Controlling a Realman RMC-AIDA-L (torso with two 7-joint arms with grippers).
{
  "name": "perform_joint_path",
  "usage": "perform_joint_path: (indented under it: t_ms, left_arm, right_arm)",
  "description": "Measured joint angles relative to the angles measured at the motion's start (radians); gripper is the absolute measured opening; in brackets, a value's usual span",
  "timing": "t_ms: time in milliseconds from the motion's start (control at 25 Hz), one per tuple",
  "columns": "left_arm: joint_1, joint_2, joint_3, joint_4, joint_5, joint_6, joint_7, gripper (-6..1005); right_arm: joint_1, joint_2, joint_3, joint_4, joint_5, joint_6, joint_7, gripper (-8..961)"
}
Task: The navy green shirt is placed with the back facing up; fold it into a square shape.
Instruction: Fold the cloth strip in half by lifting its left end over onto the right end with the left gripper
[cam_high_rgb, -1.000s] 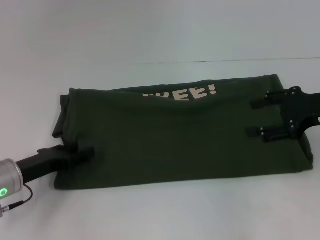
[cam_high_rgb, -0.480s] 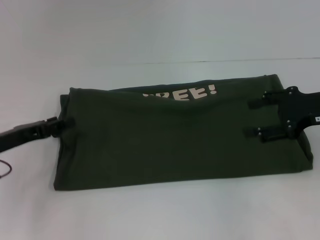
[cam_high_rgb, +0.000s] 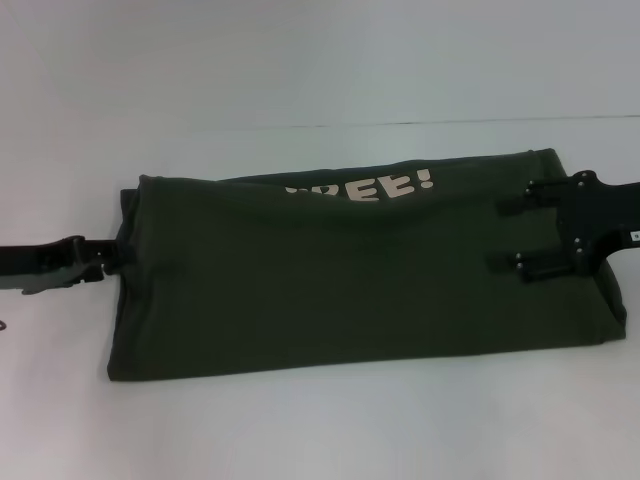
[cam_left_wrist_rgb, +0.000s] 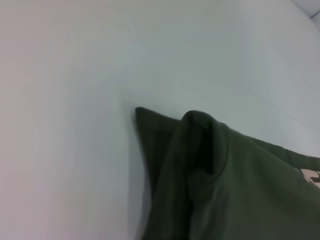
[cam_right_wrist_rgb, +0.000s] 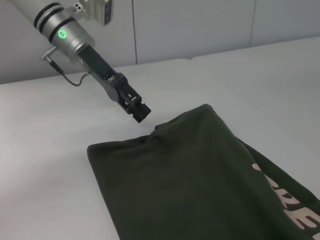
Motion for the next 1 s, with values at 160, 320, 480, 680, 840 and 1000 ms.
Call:
perform_joint_path:
  t_ms: [160,320,480,680,840,1000]
  left_arm:
    - [-0.009,0.005,-0.003,0.0,0.048,-0.004,-0.057,651]
    - [-0.012,0.006,-0.001,-0.007,0.062,-0.018,-0.071,651]
    - [-0.013,0.002,0.001,-0.02,0.062,-0.025,-0.07,650]
    - [-0.016,0.0,0.001,-0.041,0.058,-0.04,-0.062,650]
    - [-0.018,-0.003,0.002,-0.05,0.058,-0.06,-0.053,650]
    - [-0.025,-0.007,0.014,-0.063,0.059,-0.083,-0.037,651]
  right_arm:
    - [0.001,0.0,0.0,0.0,0.0,0.0,0.0,826]
    - [0.001,0.0,0.0,0.0,0.0,0.0,-0.004,826]
    - [0.001,0.0,0.0,0.0,-0.001,0.0,-0.008,826]
    - [0.0,0.0,0.0,0.0,-0.004,0.0,-0.008,826]
    - [0.0,0.002,0.0,0.0,-0.014,0.003,-0.009,826]
    - [0.0,0.002,0.0,0.0,-0.014,0.009,-0.009,826]
